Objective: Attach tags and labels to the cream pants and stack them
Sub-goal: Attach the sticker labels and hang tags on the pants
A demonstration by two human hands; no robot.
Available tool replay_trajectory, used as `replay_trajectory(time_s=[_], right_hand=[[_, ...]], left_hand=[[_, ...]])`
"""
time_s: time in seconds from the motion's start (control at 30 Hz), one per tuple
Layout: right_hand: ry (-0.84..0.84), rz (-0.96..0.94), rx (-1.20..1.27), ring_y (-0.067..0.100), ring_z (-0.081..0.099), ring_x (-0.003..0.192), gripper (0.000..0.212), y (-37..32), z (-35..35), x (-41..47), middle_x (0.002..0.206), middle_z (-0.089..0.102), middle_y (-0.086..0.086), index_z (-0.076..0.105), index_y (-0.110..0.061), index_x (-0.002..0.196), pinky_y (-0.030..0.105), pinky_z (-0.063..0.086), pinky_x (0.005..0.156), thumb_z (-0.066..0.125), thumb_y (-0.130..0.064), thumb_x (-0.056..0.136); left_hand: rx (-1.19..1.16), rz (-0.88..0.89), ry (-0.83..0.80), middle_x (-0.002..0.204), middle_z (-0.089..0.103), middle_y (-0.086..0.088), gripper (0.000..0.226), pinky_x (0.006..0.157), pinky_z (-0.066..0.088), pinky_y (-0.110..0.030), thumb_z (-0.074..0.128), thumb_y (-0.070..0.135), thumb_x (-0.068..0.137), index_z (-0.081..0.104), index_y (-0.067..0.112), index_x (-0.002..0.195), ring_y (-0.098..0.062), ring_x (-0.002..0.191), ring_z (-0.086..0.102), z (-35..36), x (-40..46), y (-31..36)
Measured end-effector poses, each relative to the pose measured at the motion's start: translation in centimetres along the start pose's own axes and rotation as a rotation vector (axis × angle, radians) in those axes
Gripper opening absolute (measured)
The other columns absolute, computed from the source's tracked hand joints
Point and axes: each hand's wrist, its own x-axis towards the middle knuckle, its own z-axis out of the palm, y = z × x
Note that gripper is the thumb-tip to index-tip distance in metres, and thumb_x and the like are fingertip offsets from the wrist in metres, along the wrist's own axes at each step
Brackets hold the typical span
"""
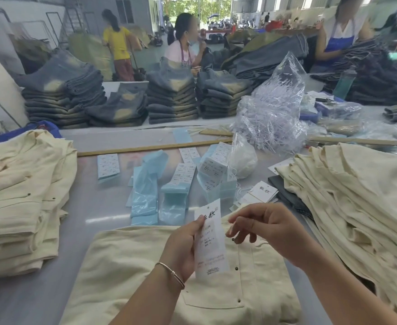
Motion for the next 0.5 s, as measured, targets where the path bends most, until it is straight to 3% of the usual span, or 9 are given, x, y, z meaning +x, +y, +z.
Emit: replay_trajectory(time_s=[0.13, 0.27, 0.4, 0.5], right_hand=[[0.143, -0.045, -0.016, 0.024, 0.067, 0.062, 0.011, 0.3, 0.6, -0.1, 0.069, 0.071, 0.015, 0.068, 0.001, 0.085, 0.022, 0.046, 0.054, 0.059, 0.0, 0.091], [0.26, -0.056, 0.018, 0.019, 0.067, 0.059, 0.007, 0.7, 2.1, 0.0, 0.068, 0.072, 0.012, 0.069, -0.004, 0.082, 0.02, 0.047, 0.054, 0.066, 0.002, 0.085], [0.423, -0.119, -0.044, 0.01, 0.063, 0.056, 0.016, 1.4, 3.9, 0.3, 0.064, 0.071, 0.002, 0.073, -0.016, 0.073, 0.017, 0.047, 0.056, 0.076, 0.0, 0.077], [0.507, -0.186, -0.18, 0.005, 0.058, 0.057, 0.02, 2.0, 4.5, 0.2, 0.065, 0.069, -0.008, 0.073, -0.022, 0.07, 0.016, 0.044, 0.056, 0.081, -0.004, 0.073]], left_hand=[[0.387, 0.35, 0.149, 0.077, 0.07, -0.012, 0.02, 0.064, 0.054, -0.038, 0.064, 0.023, 0.092, 0.071, 0.005, 0.089, -0.023, 0.065, 0.061, -1.0, -0.2, -0.7], [0.605, 0.596, 0.192, 0.075, 0.072, -0.008, 0.009, 0.066, 0.056, -0.048, 0.067, 0.02, 0.089, 0.072, 0.015, 0.084, -0.026, 0.065, 0.065, -1.1, -1.5, -1.3], [0.671, 0.709, 0.101, 0.075, 0.072, -0.002, 0.014, 0.065, 0.055, -0.047, 0.063, 0.026, 0.077, 0.07, 0.02, 0.086, -0.031, 0.07, 0.067, 0.0, -3.1, -1.8], [0.615, 0.675, 0.023, 0.08, 0.074, -0.001, 0.017, 0.059, 0.058, -0.036, 0.061, 0.018, 0.075, 0.071, 0.022, 0.089, -0.025, 0.069, 0.069, 0.8, -3.8, -1.9]])
